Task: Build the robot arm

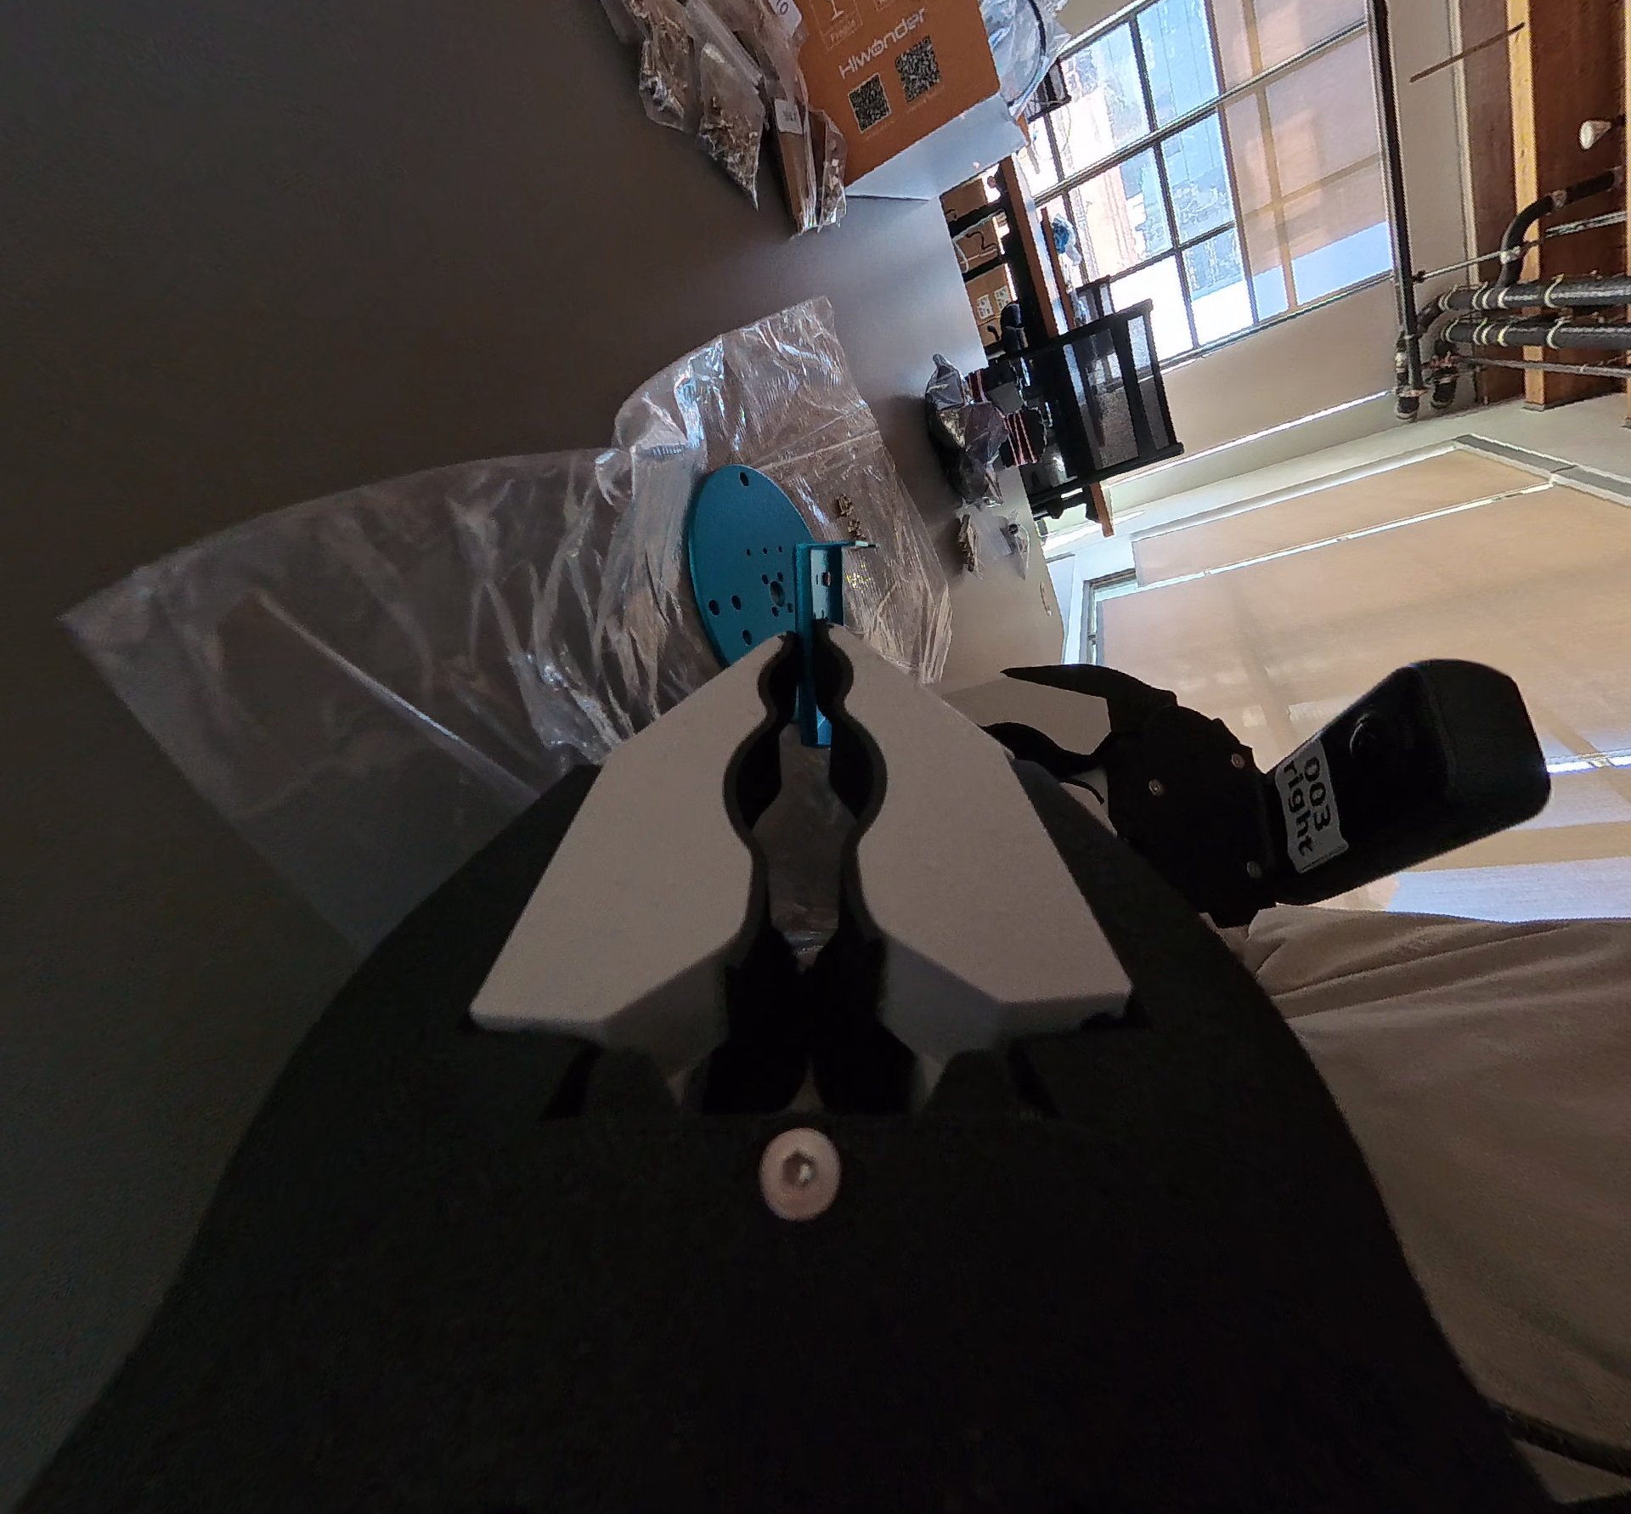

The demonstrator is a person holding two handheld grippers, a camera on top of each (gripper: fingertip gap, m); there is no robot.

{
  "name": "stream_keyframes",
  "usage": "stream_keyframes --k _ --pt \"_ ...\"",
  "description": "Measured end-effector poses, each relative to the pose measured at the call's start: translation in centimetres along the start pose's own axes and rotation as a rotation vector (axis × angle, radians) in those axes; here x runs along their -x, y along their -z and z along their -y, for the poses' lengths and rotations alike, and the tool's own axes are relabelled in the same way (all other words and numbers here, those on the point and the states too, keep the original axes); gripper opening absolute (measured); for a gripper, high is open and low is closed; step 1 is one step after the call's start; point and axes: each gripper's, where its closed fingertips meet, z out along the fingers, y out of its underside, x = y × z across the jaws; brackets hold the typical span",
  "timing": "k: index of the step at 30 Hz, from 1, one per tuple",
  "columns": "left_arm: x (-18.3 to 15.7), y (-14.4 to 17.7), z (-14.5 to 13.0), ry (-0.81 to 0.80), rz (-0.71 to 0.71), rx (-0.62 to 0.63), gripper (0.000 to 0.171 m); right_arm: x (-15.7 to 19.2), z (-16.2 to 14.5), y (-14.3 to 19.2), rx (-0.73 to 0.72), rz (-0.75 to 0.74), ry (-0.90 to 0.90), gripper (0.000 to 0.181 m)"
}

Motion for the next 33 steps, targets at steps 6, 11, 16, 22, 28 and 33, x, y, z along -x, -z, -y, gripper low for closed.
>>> stream_keyframes --k 6,11,16,22,28,33 --pt "0.0 -0.2 -0.3 -0.018 0.018 0.009 0.002 0.0 -0.1 0.2 0.021 -0.005 0.266 0.001" --pt "-0.1 -0.3 -0.6 -0.033 0.024 0.018 0.002 -0.5 -0.1 0.3 0.024 -0.055 0.437 0.0" --pt "-0.3 -0.3 -0.5 -0.05 0.026 0.009 0.002 -1.8 1.2 1.1 -0.012 -0.114 0.605 0.0" --pt "-0.5 -0.6 -0.8 -0.068 0.026 0.018 0.002 -2.1 0.3 0.7 -0.009 0.09 0.406 0.0" --pt "-1.1 -0.7 -0.7 -0.098 0.01 0.013 0.001 -2.5 1.9 2.0 -0.112 0.438 -0.111 0.0" --pt "-1.1 -0.7 -0.7 -0.104 0.009 0.013 0.001 -2.5 1.9 2.6 -0.118 0.53 -0.163 0.0"
